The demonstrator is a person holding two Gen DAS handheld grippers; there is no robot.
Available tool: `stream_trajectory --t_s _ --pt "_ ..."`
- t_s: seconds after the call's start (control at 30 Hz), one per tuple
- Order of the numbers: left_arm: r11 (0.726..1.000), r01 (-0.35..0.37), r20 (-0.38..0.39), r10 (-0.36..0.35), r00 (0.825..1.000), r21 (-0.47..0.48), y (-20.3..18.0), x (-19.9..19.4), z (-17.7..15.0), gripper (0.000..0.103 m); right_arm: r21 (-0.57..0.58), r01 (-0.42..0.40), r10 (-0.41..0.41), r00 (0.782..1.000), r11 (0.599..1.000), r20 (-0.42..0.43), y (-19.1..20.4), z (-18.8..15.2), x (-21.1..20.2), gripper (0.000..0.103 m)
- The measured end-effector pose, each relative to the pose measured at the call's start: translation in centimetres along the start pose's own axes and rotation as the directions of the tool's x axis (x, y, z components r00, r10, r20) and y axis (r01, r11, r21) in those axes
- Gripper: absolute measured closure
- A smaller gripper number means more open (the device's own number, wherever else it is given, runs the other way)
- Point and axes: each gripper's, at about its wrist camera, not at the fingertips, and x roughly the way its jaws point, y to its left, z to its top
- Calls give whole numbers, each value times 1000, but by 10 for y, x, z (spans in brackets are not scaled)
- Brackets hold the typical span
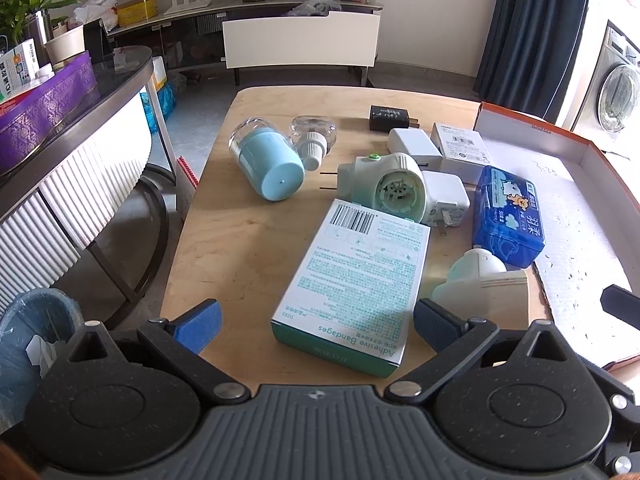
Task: Organize rigid objects
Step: 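Reach the left gripper to the bandage box while the right gripper reaches the white socket adapter, then grasp the bandage box with the left gripper while the right gripper grasps the white adapter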
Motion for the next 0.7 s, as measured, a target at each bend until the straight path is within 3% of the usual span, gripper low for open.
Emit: stream_trajectory --t_s 0.27,0.43,0.5,0.57,0.7 --pt "998 65 -19 -65 998 15 1 21 8 0 2 7 -7 1000 1000 -12 -3 0 6 1" --pt "998 37 -22 -36 999 42 3 37 10 0 -17 -1 0 1000 1000 -25 -1 -1 14 1" --pt "997 36 1 -36 999 70 5 37 8 4 -27 -8 7 999 1000 -37 1 0 20 1" --pt "995 18 33 -21 999 98 5 34 7 28 -33 -23 21 998 999 -52 4 1 27 1" --pt "998 37 58 -40 998 55 16 27 7 32 -51 -34 32 998 998 -46 11 5 43 1"
